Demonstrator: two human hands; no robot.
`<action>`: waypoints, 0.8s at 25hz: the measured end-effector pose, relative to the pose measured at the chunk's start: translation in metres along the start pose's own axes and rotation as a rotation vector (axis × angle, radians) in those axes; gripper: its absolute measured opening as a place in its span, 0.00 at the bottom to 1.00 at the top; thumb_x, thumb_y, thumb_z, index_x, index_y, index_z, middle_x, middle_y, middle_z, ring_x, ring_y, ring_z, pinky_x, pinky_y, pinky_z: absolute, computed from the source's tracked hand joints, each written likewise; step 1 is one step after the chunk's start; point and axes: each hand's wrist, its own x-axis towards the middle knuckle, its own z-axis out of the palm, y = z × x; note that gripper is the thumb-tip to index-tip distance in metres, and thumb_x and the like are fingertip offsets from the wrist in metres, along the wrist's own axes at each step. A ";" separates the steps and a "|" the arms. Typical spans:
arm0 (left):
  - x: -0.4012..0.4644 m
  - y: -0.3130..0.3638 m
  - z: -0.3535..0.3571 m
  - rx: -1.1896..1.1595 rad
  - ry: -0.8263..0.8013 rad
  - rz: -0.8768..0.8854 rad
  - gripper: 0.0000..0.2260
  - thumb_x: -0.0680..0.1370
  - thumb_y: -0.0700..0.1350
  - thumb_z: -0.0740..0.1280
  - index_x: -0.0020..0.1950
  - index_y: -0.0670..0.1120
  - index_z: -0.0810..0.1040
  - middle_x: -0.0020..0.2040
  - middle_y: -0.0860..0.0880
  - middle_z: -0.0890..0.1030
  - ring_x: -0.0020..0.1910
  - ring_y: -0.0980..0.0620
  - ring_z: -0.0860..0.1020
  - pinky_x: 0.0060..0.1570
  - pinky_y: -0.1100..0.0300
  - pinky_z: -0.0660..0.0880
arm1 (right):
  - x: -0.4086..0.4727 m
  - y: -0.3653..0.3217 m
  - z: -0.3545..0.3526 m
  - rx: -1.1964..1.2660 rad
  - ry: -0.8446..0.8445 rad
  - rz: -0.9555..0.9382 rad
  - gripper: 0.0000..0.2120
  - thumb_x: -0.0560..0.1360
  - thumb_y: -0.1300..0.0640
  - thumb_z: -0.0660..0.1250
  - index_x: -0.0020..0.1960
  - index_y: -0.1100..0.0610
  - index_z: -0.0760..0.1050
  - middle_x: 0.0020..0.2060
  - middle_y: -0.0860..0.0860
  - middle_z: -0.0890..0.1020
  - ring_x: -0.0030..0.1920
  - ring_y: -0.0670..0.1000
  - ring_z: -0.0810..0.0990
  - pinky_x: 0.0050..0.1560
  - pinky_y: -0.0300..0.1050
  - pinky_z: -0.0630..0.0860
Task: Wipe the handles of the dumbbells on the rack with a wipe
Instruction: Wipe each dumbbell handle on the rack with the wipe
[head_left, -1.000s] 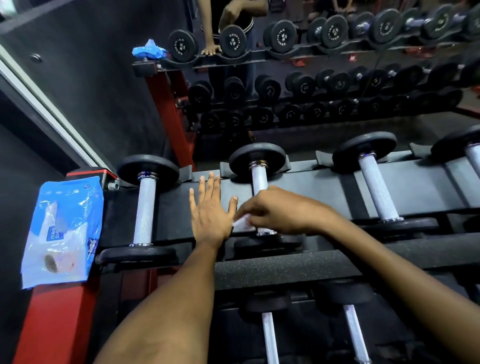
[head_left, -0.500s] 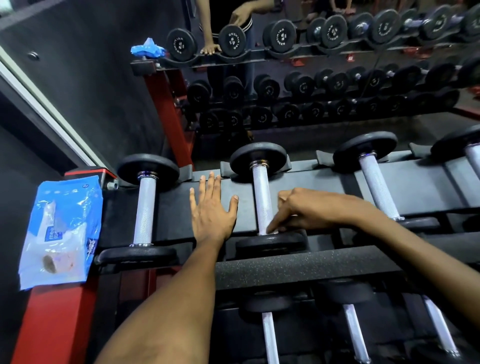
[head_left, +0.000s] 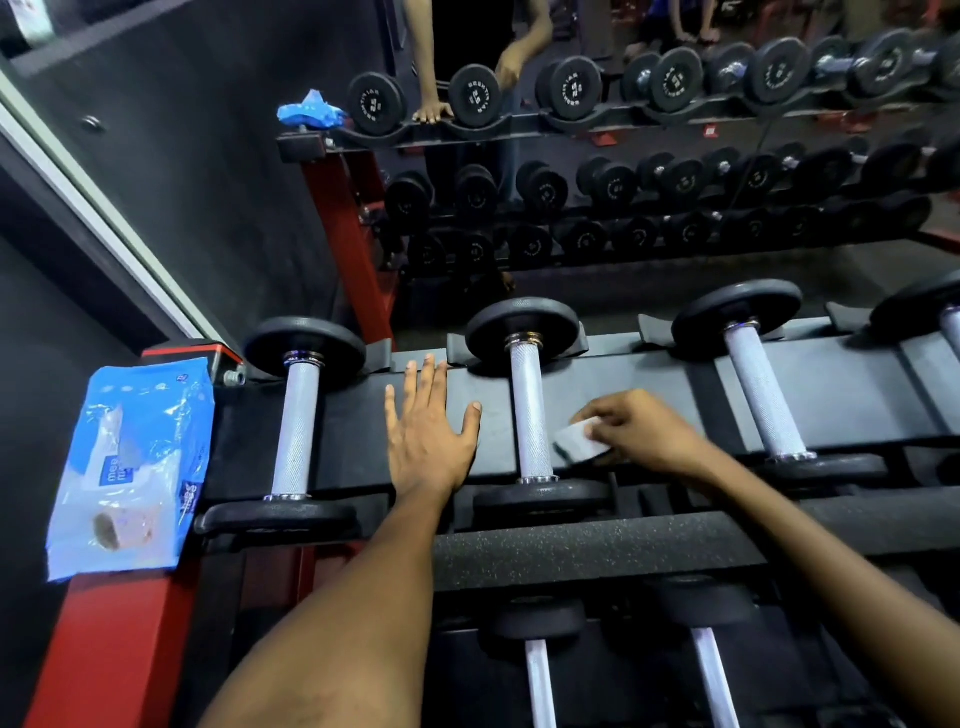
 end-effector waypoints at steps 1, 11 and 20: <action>0.000 0.000 0.000 0.003 -0.001 -0.001 0.30 0.81 0.60 0.52 0.79 0.49 0.52 0.80 0.53 0.51 0.78 0.55 0.43 0.76 0.52 0.37 | 0.005 0.000 0.015 0.266 -0.140 0.047 0.09 0.76 0.68 0.61 0.52 0.60 0.78 0.40 0.53 0.79 0.38 0.47 0.78 0.42 0.40 0.79; 0.000 -0.001 0.002 0.049 -0.009 0.002 0.37 0.74 0.65 0.40 0.80 0.50 0.51 0.80 0.52 0.49 0.78 0.53 0.42 0.76 0.51 0.36 | 0.014 0.013 0.022 0.631 -0.524 0.142 0.14 0.75 0.71 0.60 0.57 0.61 0.77 0.46 0.54 0.83 0.41 0.45 0.81 0.46 0.34 0.77; -0.001 0.001 -0.002 0.010 -0.002 -0.016 0.34 0.76 0.64 0.44 0.80 0.51 0.50 0.80 0.53 0.50 0.78 0.54 0.42 0.75 0.54 0.34 | 0.000 -0.019 0.008 0.102 -0.235 0.144 0.06 0.75 0.66 0.65 0.50 0.59 0.77 0.35 0.50 0.78 0.29 0.41 0.73 0.32 0.32 0.71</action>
